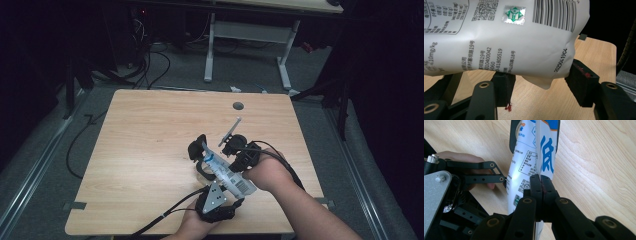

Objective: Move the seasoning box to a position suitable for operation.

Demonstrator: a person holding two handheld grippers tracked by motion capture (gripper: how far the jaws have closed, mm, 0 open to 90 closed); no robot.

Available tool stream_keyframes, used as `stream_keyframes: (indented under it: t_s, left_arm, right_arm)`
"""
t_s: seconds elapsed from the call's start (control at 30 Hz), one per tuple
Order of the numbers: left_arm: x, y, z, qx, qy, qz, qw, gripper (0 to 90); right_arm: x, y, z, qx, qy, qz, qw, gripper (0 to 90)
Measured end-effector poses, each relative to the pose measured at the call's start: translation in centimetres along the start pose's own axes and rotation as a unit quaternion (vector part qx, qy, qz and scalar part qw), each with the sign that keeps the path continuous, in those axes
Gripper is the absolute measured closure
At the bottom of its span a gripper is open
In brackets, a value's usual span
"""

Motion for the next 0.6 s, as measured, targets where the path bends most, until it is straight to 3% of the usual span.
stream_keyframes:
  t_s: [0.6]
  left_arm:
    - [-0.18,0.1,0.24,0.003,0.009,0.005,0.9999,41.9]
  right_arm:
    - [-0.14,-0.21,-0.01,0.004,-0.003,-0.001,1.0,90.0]
Point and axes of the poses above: each handheld gripper's, and its own axes: y roughly forward along the jaws, x roughly out of its underside, z roughly to its right, the point moved 1 cm from there along y, roughly forward along the jaws, and after that the axes turned 10 degrees about x, right-handed, at the moved point
